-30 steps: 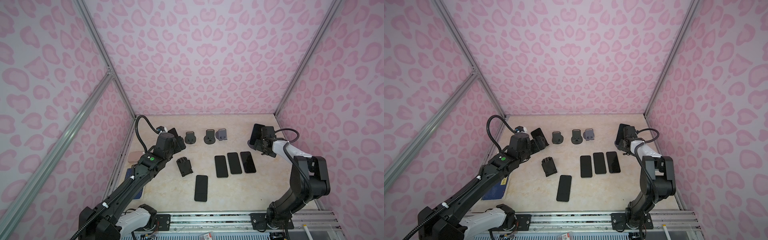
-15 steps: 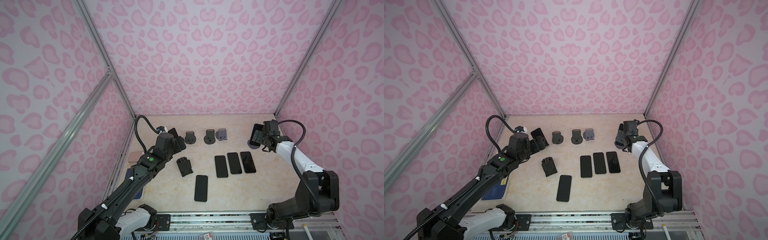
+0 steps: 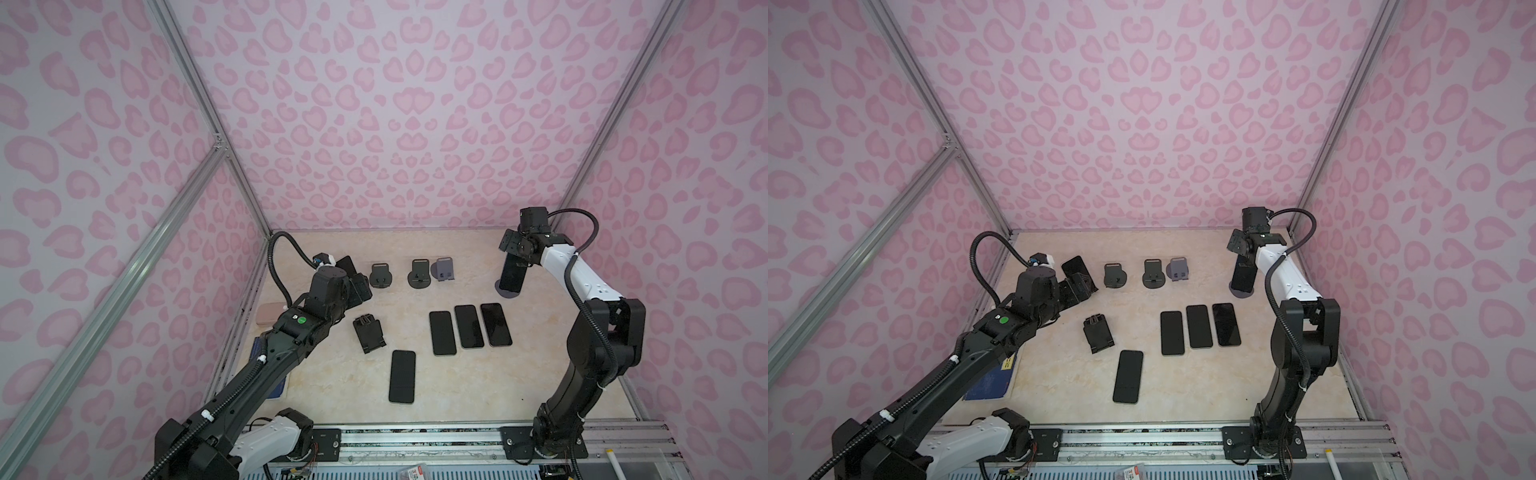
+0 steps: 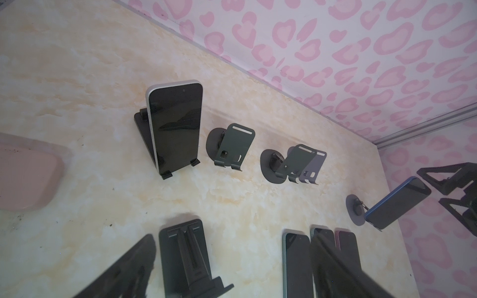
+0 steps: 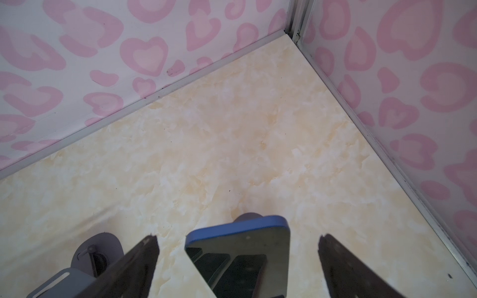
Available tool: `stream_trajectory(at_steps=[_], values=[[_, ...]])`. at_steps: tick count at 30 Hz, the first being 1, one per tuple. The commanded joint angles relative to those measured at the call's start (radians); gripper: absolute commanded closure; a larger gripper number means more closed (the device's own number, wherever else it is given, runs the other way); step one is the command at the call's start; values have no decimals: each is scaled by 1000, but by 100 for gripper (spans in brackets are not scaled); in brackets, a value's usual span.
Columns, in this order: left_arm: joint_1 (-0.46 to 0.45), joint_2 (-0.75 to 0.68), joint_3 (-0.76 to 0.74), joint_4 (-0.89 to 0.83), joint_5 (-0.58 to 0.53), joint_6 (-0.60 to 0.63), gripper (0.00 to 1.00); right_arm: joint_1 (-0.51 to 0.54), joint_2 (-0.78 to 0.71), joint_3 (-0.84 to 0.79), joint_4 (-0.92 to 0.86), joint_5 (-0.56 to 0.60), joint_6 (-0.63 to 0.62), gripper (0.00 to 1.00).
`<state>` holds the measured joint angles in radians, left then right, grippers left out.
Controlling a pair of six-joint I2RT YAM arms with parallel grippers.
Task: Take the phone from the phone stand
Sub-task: 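Lift the blue-edged phone up off its stand with the right gripper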
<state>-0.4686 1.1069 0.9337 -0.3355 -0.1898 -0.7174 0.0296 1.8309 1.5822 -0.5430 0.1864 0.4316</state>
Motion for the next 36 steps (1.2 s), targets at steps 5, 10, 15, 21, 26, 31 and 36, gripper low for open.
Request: stream_trajectory(at_steps=[5,10,15,21,26,31,36], values=[[2,11,-1,44,8,-5,4,-19,36,18,-32,-58,-54,1],[6,15,-3,45,6,-4,4,-37,52,27,-40,-114,-97,1],[9,18,-3,45,6,-5,4,-40,61,20,-44,-120,-118,1],[10,20,-3,46,6,-5,4,-39,57,-21,-15,-132,-119,1],[10,21,-6,47,9,-4,4,-35,35,-80,39,-121,-99,5],[12,19,-7,48,6,-4,4,-33,30,-88,55,-90,-99,12],[11,16,-9,51,9,-4,4,-33,41,-85,62,-97,-102,18]])
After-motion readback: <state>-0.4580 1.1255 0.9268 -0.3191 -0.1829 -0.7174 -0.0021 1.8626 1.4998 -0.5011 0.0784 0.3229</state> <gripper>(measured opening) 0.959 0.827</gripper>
